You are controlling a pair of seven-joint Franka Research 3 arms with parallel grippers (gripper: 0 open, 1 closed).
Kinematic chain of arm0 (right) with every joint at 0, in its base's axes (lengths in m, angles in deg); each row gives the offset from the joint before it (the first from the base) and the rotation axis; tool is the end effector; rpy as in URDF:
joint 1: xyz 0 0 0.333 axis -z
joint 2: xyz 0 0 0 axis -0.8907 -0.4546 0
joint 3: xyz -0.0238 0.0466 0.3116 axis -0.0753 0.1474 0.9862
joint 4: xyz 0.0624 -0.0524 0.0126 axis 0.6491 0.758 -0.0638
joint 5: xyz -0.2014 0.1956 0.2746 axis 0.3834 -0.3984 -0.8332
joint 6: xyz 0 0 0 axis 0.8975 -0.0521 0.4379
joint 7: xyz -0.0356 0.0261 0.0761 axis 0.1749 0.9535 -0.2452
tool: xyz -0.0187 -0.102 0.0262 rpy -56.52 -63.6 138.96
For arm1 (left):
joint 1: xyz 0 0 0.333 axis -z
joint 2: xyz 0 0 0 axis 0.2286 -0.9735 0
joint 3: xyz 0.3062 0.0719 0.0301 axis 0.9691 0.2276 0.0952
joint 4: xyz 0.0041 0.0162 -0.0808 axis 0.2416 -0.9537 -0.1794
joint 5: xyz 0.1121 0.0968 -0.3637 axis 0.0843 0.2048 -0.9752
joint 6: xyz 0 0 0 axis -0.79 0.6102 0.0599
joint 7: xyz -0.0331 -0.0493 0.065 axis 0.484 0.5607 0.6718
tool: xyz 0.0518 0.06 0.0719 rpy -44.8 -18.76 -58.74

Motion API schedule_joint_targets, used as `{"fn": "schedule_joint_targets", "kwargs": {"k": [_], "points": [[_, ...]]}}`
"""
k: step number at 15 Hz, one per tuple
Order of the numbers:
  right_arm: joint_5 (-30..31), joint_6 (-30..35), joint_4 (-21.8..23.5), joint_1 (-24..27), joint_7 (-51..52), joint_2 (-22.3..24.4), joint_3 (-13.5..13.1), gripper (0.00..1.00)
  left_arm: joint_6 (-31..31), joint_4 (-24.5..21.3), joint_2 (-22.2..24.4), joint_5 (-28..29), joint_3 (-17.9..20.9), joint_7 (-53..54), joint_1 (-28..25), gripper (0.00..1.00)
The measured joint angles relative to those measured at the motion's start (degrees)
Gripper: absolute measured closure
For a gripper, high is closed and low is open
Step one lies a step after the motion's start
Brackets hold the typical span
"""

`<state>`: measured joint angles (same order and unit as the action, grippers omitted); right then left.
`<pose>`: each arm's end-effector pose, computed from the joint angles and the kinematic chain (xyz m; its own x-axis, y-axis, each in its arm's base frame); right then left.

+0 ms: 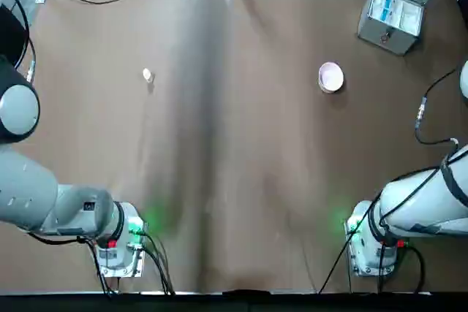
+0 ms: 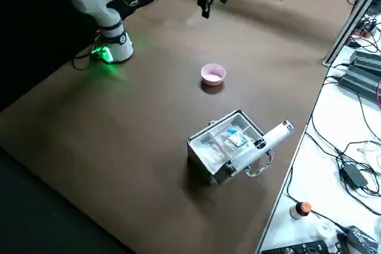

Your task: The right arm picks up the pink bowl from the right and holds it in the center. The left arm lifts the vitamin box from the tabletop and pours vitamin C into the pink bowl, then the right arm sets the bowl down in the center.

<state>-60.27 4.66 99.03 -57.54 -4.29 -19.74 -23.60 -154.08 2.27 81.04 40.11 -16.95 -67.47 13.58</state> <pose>0.5857 -0.0615 0.6323 0.9898 -0.1048 -0.0965 -0.1071 -0.9941 -0.0195 0.5774 -0.0651 0.6322 0.9961 0.0150 0.0872 0.0160 -0.9998 -0.0109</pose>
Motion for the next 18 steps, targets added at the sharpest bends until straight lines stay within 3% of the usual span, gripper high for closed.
{"fn": "schedule_joint_targets", "kwargs": {"k": [7,18], "points": [[0.00,0.03,0.00,0.01,0.00,0.00,-0.12,0.01,1.63,-0.05,-0.36,0.00,0.09,0.00,-0.06,0.00],[-0.04,0.29,2.01,-0.30,0.02,-1.47,0.41,0.01,1.39,-0.24,-6.84,1.01,0.94,0.29,-2.45,0.00]]}}
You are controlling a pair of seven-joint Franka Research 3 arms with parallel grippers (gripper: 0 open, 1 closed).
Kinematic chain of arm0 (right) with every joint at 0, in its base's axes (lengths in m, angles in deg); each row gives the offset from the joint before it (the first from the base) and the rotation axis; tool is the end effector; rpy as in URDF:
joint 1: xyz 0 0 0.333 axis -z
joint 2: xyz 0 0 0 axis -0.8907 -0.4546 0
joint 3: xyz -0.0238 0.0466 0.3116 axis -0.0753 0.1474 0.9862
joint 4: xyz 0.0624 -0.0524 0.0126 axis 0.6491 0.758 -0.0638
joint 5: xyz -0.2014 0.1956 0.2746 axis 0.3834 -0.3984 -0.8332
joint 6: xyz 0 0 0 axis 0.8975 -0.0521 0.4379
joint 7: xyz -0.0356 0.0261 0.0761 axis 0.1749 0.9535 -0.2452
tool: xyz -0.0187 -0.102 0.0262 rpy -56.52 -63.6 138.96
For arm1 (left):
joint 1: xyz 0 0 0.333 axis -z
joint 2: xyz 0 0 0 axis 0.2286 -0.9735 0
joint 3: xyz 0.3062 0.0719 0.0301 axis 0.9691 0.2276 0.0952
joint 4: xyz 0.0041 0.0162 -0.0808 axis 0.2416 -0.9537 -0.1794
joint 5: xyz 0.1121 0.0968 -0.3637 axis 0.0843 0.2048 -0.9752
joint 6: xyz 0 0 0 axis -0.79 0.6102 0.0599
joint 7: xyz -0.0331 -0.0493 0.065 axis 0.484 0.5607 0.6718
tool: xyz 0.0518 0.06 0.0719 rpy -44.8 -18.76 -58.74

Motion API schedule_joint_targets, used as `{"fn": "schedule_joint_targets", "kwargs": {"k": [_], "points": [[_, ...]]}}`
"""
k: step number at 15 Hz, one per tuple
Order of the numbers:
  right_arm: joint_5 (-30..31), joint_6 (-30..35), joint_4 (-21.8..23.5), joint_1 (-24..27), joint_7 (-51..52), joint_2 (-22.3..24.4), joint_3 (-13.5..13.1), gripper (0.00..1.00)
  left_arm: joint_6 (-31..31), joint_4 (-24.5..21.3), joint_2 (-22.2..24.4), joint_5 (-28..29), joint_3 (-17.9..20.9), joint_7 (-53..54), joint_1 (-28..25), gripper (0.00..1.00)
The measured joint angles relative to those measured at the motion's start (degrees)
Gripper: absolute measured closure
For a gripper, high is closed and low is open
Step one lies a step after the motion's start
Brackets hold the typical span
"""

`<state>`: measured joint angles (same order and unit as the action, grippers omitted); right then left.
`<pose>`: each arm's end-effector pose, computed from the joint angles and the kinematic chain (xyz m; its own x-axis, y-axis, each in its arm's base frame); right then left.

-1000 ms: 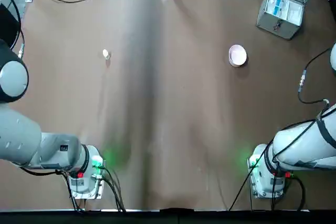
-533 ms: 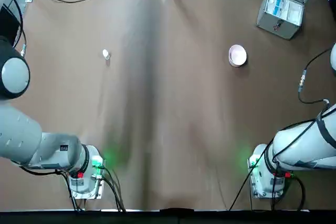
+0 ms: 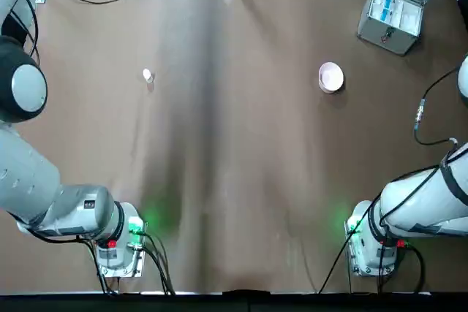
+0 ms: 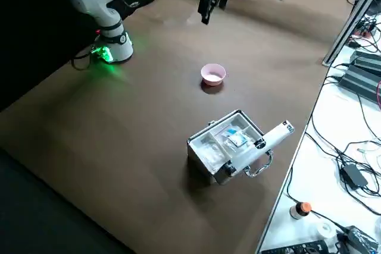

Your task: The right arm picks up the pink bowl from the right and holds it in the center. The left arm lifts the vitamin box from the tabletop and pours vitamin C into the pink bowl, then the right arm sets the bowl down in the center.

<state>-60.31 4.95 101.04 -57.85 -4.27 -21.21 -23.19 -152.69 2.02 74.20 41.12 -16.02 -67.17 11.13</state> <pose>0.5927 -0.0550 0.6009 0.9826 -0.0910 -0.1617 -0.0957 -0.9952 -0.0214 0.6088 -0.0281 0.5571 0.9960 0.0679 -0.0581 0.0658 -0.9971 -0.0373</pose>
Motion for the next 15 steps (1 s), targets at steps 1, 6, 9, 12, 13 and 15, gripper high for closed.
{"fn": "schedule_joint_targets", "kwargs": {"k": [1,6,9,12,13,15], "points": [[0.00,-0.08,0.21,-0.18,0.00,-1.00,0.05,0.01,-0.11,0.02,-0.24,0.88,0.01,0.73,-0.34,0.00],[-0.01,-2.85,0.88,-1.02,0.12,-8.12,0.19,0.01,-0.49,0.08,-1.44,1.56,0.07,14.39,-3.94,0.00],[-0.11,-8.23,3.17,-2.06,0.12,-11.75,0.26,0.01,-1.25,0.08,-2.54,1.55,0.09,23.60,-6.85,0.00],[-1.31,-14.25,8.63,-2.49,0.12,-13.37,0.32,0.01,-2.95,0.09,-4.30,1.50,0.09,30.92,-9.22,0.00],[-2.10,-15.60,10.37,-2.51,0.12,-13.49,0.33,0.01,-3.49,0.09,-4.77,1.15,0.08,33.16,-10.12,0.00],[-3.32,-17.66,13.23,-2.51,0.12,-13.50,0.31,0.01,-4.07,0.11,-5.35,-0.43,0.09,37.68,-12.65,0.00]]}}
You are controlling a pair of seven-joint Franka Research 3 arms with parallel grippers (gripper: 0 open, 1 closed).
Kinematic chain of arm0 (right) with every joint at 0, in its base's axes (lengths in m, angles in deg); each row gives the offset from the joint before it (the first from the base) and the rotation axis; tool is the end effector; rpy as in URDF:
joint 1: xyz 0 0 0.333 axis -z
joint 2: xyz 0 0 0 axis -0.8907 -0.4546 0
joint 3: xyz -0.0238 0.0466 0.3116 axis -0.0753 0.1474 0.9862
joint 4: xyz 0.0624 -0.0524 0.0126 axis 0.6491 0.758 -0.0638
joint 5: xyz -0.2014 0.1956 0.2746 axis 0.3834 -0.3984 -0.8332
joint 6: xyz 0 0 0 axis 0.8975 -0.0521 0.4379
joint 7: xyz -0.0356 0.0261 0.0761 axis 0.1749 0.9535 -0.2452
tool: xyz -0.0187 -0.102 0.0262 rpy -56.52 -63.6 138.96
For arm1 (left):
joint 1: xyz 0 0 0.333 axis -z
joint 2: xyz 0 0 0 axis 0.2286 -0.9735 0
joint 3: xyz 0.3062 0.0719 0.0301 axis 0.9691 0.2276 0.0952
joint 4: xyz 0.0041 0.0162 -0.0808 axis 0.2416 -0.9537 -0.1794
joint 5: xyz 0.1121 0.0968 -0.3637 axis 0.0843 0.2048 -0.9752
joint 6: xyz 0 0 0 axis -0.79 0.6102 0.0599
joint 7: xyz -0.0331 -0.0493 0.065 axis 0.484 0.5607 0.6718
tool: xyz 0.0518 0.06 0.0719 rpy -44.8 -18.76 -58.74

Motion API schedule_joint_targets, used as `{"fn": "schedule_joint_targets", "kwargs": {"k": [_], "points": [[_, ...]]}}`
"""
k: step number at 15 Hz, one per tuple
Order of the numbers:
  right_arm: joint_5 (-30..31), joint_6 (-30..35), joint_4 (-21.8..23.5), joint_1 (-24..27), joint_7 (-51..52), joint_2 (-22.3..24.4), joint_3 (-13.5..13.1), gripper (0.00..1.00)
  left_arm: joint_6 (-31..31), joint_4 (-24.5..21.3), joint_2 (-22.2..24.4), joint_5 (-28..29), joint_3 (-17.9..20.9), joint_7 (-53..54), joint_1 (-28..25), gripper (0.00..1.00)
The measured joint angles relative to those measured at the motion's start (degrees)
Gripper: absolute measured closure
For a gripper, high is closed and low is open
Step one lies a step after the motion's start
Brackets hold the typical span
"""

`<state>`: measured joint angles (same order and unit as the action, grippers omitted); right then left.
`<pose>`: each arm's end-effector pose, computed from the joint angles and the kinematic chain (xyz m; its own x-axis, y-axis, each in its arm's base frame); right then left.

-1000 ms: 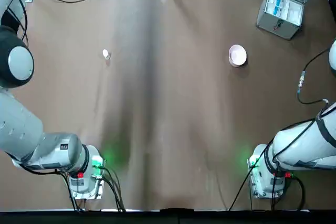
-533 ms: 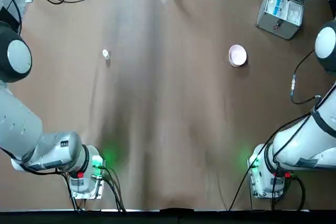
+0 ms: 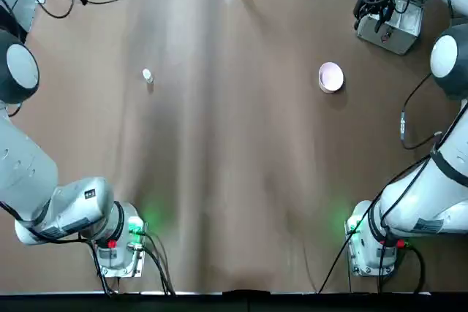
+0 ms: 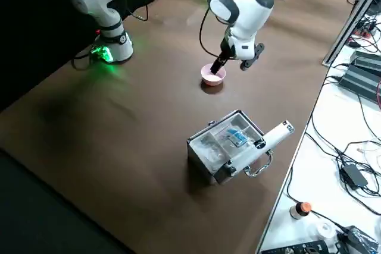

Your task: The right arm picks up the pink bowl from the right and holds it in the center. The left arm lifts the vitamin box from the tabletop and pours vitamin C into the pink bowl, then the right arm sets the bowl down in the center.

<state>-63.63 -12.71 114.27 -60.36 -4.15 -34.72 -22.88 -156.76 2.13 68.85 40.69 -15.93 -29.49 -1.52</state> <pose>0.6416 -0.0234 0.3682 0.9475 -0.0522 -0.3156 -0.0791 -0.9942 -0.0730 0.6262 0.1119 0.5057 0.9293 -0.3611 -0.0777 -0.3598 -0.9325 0.0302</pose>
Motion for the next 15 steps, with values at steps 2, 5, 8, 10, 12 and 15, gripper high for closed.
{"fn": "schedule_joint_targets", "kwargs": {"k": [2,5,8,10,12,15], "points": [[-0.89,-3.79,4.45,-0.05,0.11,0.01,0.02,0.01,-0.51,0.03,-1.24,-5.33,0.05,11.07,-6.04,0.00],[-1.90,-10.01,10.14,-0.61,0.15,-0.01,0.10,0.01,-1.59,-0.15,-5.26,-13.49,0.17,24.10,-13.97,0.00],[-2.58,-13.22,13.74,-1.09,0.15,-0.15,0.12,0.01,-4.56,-0.13,-11.13,-19.69,0.17,36.20,-20.27,0.00],[-2.77,-14.58,15.18,-1.32,0.15,-0.79,0.12,0.01,-5.91,0.10,-14.63,-25.63,0.05,44.26,-22.91,0.00],[-2.86,-16.64,16.67,-1.51,0.15,-1.69,0.13,0.01,-6.24,0.71,-17.59,-31.26,-0.04,51.95,-24.88,0.00],[-2.91,-17.61,18.03,-1.75,0.15,-3.47,0.13,0.03,-6.06,1.07,-20.18,-37.31,-0.24,64.93,-25.76,0.00]]}}
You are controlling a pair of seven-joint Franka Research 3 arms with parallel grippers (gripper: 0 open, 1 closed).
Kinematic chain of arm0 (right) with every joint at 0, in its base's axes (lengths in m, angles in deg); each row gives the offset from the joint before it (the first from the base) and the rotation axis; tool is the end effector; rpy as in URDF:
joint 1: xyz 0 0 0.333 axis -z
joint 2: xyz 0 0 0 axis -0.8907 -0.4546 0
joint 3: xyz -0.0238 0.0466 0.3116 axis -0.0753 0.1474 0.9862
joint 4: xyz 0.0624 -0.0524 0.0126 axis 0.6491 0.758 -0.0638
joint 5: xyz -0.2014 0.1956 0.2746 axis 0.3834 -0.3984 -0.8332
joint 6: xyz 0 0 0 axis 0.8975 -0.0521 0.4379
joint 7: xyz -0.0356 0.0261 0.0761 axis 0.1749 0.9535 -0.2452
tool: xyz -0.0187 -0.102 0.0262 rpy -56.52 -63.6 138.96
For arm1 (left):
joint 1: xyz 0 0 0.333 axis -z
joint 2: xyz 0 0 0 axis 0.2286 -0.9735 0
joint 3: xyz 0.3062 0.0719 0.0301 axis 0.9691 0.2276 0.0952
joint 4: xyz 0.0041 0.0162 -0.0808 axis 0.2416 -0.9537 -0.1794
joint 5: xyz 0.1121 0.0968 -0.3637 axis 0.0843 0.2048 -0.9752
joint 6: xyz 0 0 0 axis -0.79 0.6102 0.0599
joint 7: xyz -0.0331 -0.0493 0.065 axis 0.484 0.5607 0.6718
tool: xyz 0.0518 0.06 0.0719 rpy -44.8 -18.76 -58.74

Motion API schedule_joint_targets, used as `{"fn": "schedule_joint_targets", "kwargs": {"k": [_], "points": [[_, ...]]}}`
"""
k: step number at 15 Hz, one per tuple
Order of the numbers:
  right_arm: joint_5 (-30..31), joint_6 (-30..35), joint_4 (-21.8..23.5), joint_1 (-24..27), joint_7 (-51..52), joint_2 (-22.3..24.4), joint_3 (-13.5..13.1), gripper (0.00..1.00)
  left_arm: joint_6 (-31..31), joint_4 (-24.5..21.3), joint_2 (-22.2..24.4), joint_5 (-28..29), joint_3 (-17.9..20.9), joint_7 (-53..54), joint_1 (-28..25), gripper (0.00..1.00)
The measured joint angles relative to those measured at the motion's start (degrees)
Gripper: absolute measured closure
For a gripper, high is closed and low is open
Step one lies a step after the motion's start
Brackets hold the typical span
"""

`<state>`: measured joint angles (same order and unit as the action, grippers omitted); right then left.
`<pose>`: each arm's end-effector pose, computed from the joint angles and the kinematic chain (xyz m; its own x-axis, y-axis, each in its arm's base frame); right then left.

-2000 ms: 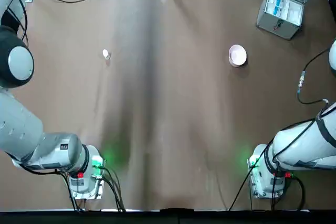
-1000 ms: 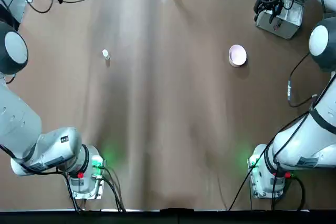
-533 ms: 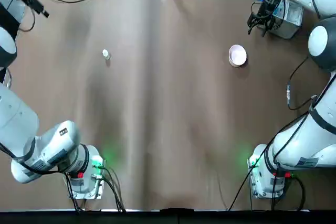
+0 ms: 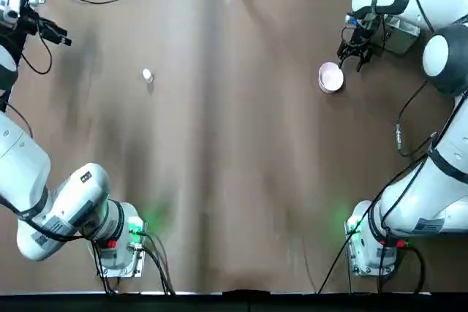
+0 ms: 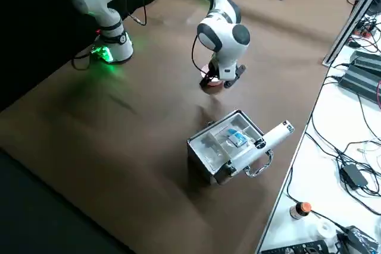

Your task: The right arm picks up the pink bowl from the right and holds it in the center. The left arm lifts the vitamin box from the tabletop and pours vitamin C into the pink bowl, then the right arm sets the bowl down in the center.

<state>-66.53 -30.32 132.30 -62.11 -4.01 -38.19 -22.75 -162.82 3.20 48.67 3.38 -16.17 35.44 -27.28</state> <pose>0.5898 -0.0015 0.2177 0.9225 -0.0626 -0.3810 -0.1053 -0.9902 -0.0922 0.5838 0.3587 0.3050 0.6333 -0.5228 0.5706 -0.7525 -0.5881 0.2963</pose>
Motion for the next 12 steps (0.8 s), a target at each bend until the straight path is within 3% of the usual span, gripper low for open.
{"fn": "schedule_joint_targets", "kwargs": {"k": [3,5,7,9,12], "points": [[-0.01,-0.21,0.08,-0.08,0.00,-1.64,0.00,0.09,1.94,0.04,-2.28,-4.98,-0.06,12.83,0.01,0.00],[-0.02,-0.17,0.08,-0.10,0.00,-1.98,0.00,0.15,4.52,0.07,-4.03,-6.31,-0.07,16.06,0.01,0.00],[-0.04,0.06,0.09,-0.11,0.00,-2.13,0.00,0.28,7.87,0.09,-5.50,-7.22,-0.35,18.00,-0.02,0.00],[-0.05,0.23,0.10,-0.18,0.00,-2.32,0.00,0.30,10.07,-0.09,-6.69,-8.22,-0.97,21.61,0.04,0.00],[-0.07,0.67,0.10,-0.73,-0.05,-2.64,0.00,0.47,11.74,-0.67,-10.19,-8.79,-2.25,31.82,0.10,0.00]]}}
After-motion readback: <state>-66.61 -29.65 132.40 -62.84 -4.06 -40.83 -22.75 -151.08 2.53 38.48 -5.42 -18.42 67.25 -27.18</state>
